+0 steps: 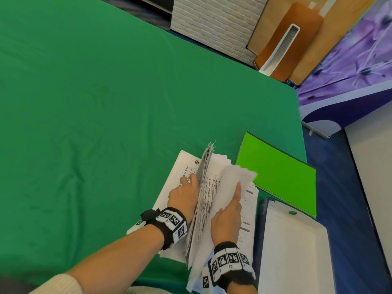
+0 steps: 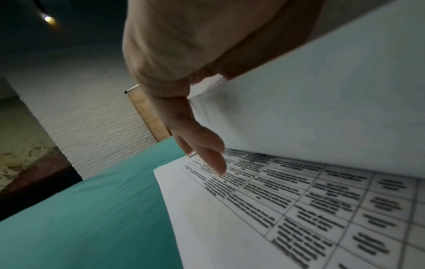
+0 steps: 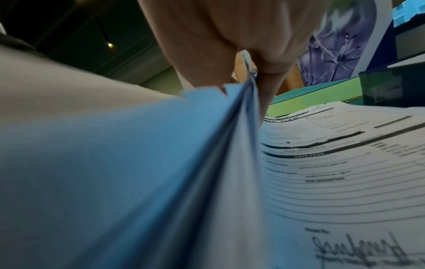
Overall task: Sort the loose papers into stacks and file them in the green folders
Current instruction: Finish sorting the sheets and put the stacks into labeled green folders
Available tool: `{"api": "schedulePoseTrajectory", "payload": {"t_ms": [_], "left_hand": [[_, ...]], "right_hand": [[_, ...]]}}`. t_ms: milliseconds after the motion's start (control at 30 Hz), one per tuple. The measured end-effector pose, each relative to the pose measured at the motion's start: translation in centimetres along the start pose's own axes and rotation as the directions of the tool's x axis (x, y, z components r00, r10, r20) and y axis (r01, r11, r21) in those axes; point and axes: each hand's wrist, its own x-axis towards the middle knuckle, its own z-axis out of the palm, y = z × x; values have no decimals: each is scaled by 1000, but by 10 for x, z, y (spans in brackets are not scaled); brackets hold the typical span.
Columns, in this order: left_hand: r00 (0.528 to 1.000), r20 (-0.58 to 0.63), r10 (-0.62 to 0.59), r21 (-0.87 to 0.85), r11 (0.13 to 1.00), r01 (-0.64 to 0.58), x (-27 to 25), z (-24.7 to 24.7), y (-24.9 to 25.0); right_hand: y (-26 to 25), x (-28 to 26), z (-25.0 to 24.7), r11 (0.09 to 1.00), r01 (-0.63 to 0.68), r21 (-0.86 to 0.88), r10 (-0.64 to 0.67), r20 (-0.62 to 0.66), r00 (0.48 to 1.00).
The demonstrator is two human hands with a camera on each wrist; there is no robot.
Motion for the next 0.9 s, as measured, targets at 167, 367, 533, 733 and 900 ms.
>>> {"api": "schedulePoseTrajectory", "payload": {"t_ms": [167, 367, 533, 733, 900], "left_hand": [[999, 28, 39, -19, 999, -39, -3, 11, 1], [991, 133, 25, -28, 999, -21, 1, 23, -4], [996, 80, -49, -161, 985, 61, 6, 18, -17], [994, -108, -31, -259, 966, 2, 11, -5, -25], [972, -209, -105, -336, 941, 30, 17, -44, -45]], "right_hand": [[4, 4, 4, 981, 64, -185, -50, 79, 996], [2, 13, 1, 977, 33, -213, 6, 182, 983], [-3, 12, -2, 971, 16, -239, 31, 192, 981], [1, 6, -5, 965, -1, -262, 39, 142, 989], [2, 6, -7, 980, -39, -196, 68, 140, 988]]}}
